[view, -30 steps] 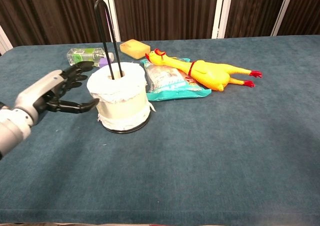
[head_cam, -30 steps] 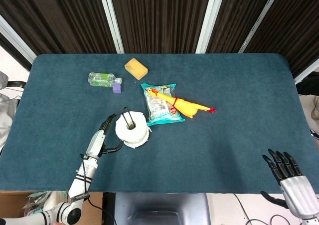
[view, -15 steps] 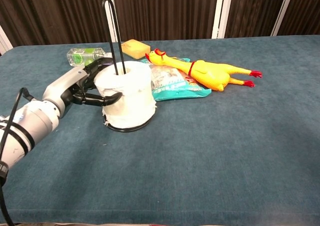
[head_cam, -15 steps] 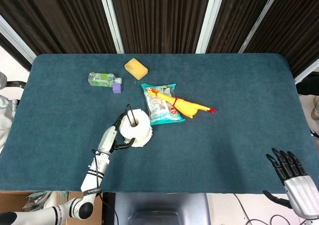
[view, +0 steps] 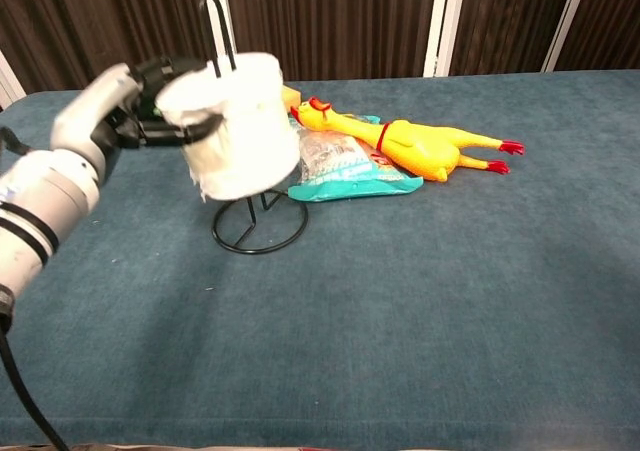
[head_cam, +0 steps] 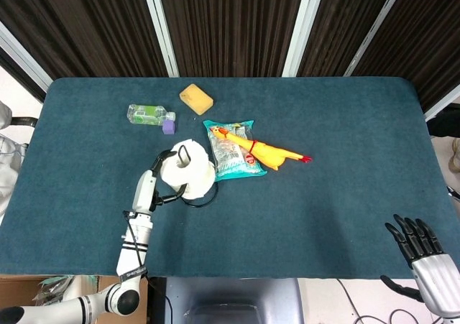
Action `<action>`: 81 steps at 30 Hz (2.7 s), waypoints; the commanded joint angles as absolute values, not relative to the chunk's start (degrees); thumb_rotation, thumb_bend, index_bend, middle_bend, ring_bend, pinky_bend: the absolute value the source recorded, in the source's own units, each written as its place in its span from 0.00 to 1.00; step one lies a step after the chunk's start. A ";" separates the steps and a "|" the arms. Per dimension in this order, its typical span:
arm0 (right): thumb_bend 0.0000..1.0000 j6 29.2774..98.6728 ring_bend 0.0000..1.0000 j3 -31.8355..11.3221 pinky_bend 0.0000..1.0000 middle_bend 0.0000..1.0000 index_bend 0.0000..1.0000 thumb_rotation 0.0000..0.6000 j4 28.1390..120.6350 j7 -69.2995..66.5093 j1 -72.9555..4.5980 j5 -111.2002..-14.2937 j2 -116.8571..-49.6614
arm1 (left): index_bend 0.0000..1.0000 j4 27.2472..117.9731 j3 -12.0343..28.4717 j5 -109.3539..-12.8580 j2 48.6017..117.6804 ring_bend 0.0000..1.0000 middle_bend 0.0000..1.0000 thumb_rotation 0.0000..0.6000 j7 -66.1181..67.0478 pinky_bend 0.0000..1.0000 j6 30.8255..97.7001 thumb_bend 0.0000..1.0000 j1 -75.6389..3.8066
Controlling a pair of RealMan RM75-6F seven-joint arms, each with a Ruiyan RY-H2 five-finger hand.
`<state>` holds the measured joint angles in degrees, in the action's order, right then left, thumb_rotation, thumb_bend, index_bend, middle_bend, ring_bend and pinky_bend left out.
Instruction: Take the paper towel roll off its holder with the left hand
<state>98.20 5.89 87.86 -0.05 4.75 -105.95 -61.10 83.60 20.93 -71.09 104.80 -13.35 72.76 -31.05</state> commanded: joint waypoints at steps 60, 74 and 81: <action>0.03 98.16 0.00 6.68 0.00 0.00 0.00 1.00 87.69 1.66 5.11 -107.74 -61.60 | 0.00 73.24 10.31 -77.75 96.09 0.00 0.00 1.00 -7.95 0.00 77.16 0.35 -21.48; 0.03 96.42 0.00 6.77 0.00 0.00 0.00 1.00 88.77 5.45 4.90 -107.92 -62.74 | 0.00 76.69 -8.82 -100.96 77.42 0.00 0.00 1.00 0.26 0.00 100.91 0.37 -3.91; 0.03 96.10 0.00 7.27 0.00 0.00 0.00 1.00 88.67 6.90 4.85 -109.10 -63.25 | 0.00 77.65 -9.20 -101.25 75.41 0.00 0.00 1.00 -1.98 0.00 98.02 0.38 -4.36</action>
